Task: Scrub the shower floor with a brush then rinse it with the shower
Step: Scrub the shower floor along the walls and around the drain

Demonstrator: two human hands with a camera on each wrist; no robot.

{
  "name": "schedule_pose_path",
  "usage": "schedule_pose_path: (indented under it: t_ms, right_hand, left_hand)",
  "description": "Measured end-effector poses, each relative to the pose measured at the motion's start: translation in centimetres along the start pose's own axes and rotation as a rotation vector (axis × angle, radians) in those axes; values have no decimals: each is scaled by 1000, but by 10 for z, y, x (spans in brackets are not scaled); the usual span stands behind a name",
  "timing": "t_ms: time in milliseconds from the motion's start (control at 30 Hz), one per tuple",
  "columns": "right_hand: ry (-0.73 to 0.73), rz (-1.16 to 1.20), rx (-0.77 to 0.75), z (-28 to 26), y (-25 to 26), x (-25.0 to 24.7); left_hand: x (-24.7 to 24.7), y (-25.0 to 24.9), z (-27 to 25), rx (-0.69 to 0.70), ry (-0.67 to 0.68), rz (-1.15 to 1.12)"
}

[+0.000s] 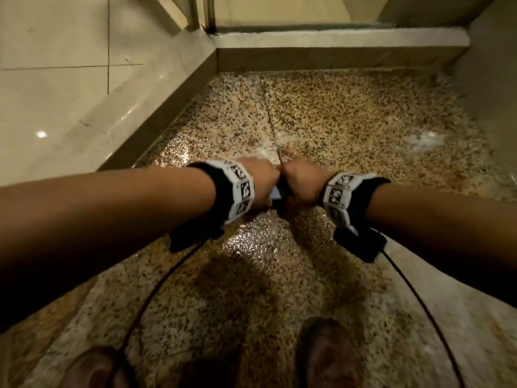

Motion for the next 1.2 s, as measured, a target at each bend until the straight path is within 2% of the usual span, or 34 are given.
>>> schedule_pose_path:
  t_ms: [67, 167, 233, 367, 433, 500, 633, 767, 867, 1000, 1033, 1100, 1200]
  right_hand:
    - [-35, 7, 5, 6, -4, -4]
    - [88, 35, -17, -29, 5, 27]
    - [84, 82, -19, -41, 2, 36]
    - [-20, 96, 92, 3, -25, 0]
    - [-112, 71, 109, 15, -32, -6]
    - [-143, 67, 110, 3, -30, 7]
    - [-171, 11, 38, -26, -26, 42]
    - [-255, 92, 159, 1, -47, 23]
    - [-235, 140, 188, 4, -44, 11]
    - [-164, 73, 79, -44, -30, 49]
    - [-165, 49, 62, -46, -33, 56]
    - [-228, 93, 98, -29, -40, 43]
    - [-332, 194, 278, 7, -55, 17]
  left_hand:
    - [-8, -1, 9, 29, -17, 4]
    - [17, -23, -8, 95, 116, -3]
    - [32, -27, -13, 81, 153, -19]
    - [-7, 2, 19, -58, 7, -8]
    - [-17, 3, 28, -55, -61, 43]
    - [-8, -8, 16, -54, -100, 9]
    - [28, -28, -4, -41, -96, -80]
    - [-2, -17, 19, -73, -153, -112]
    - [-23, -18, 25, -87, -168, -68]
    - [20, -55, -5, 33, 2, -37]
    - [28, -55, -8, 28, 4, -32]
    - [17, -42, 8, -25, -62, -84]
    - [-12, -16, 42, -124, -215, -97]
Point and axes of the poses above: each hand's wrist, its own z-axis towards the middle knuckle, its own x-axis out of the palm, y = z × x, the point moved 5 cm from there along z, towards the middle knuckle, and after that the axes turned 1 degree about x, right-handed, at the moved point
